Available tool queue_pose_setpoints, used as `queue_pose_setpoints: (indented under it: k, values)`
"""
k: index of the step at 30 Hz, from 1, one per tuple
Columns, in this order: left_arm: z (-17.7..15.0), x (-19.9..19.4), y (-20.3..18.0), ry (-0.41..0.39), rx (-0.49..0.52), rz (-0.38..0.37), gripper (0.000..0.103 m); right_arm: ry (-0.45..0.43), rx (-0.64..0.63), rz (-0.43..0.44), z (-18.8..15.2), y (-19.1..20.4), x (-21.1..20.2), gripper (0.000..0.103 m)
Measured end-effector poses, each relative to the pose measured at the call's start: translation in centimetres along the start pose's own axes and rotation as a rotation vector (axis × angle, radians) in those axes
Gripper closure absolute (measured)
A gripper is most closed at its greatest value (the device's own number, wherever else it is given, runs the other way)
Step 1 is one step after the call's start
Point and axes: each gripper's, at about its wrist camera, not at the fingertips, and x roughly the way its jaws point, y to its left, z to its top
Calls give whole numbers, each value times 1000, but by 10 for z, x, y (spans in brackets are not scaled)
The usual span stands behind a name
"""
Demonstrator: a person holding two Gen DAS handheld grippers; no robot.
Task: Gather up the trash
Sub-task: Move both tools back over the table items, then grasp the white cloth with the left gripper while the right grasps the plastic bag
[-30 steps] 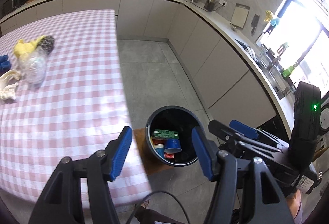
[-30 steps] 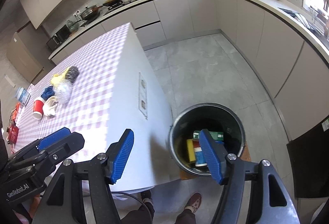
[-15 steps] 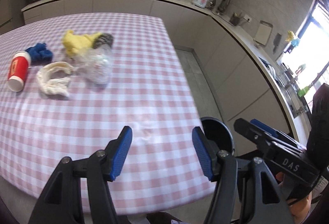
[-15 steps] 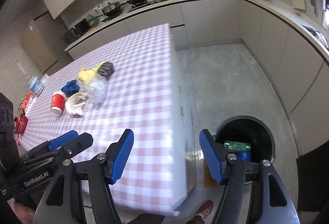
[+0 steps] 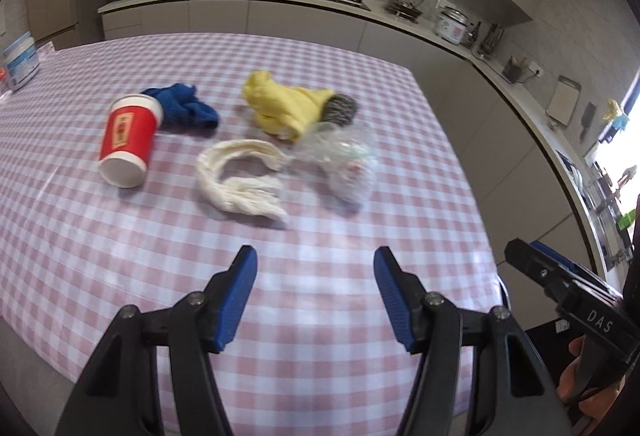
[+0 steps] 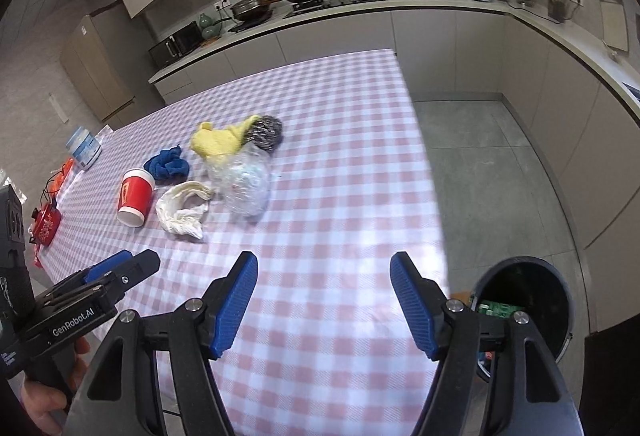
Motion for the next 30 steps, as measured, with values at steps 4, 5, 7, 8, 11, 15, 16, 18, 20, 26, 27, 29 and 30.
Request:
queue_pose_setpoints:
  k: [4, 5, 7, 8, 11, 15, 16, 18, 20, 26, 27, 29, 30]
  values:
    - [7, 9, 24, -5, -1, 41, 41, 9, -4, 3, 6, 16, 20, 32]
    - [9, 13, 30, 0, -6, 45, 41, 14, -4, 5, 8, 21, 27, 31]
    - [14, 20, 41, 5, -9, 55, 41, 18, -4, 7, 10, 28, 37, 31]
    - [16, 24, 43, 8, -8, 59, 41, 21, -6, 6, 11, 31, 41, 31]
    - [23, 38, 51, 24, -2, 62, 41, 34, -8, 5, 16, 43, 59, 31]
    - [31, 53, 58, 35, 13, 68, 41, 38, -7, 3, 24, 54, 78, 31]
    - [34, 57, 60, 35, 13, 68, 41, 42, -6, 3, 26, 57, 83, 31]
    - [39, 65, 63, 42, 18, 70, 41, 46, -6, 5, 30, 61, 91, 31]
    - [41, 71, 66, 50, 22, 68, 41, 47, -10, 2, 34, 67, 100, 31]
    - [49, 85, 72, 64, 27, 65, 41, 54, -12, -5, 48, 77, 124, 29]
    - [49, 87, 73, 67, 27, 63, 41, 54, -12, -5, 50, 78, 127, 29]
    - [51, 92, 74, 74, 26, 57, 41, 57, -16, -9, 53, 80, 135, 28]
    - [51, 95, 74, 75, 29, 54, 41, 60, -19, -10, 54, 81, 140, 28]
